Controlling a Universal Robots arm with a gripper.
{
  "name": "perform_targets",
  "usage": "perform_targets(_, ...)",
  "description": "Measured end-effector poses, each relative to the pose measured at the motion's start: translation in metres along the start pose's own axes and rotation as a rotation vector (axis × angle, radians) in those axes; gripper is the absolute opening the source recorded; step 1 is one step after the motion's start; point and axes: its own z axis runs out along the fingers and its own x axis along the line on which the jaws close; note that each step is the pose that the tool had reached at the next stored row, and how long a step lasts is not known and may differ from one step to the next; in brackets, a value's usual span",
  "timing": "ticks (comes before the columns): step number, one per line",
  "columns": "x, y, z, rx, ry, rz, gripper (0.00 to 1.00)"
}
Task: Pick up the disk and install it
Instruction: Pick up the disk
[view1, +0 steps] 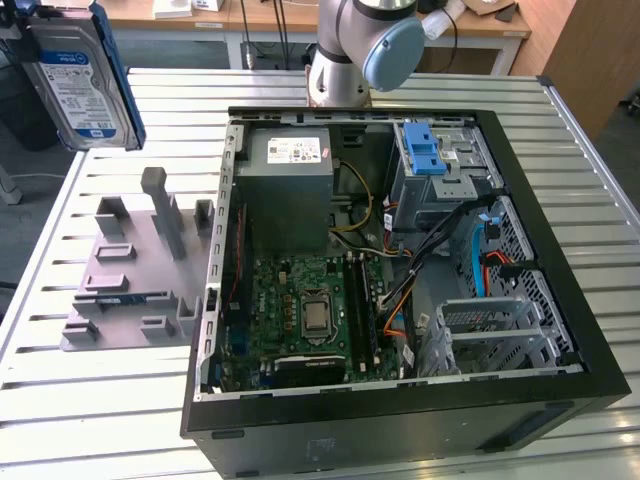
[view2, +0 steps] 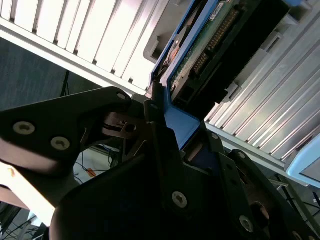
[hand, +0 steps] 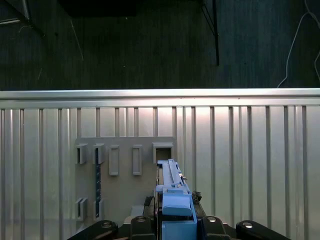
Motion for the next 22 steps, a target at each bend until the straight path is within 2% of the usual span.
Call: perform_targets(22,-0.0008,0.0001,-0.0267,0.0011,0.0000,0.000,0.36)
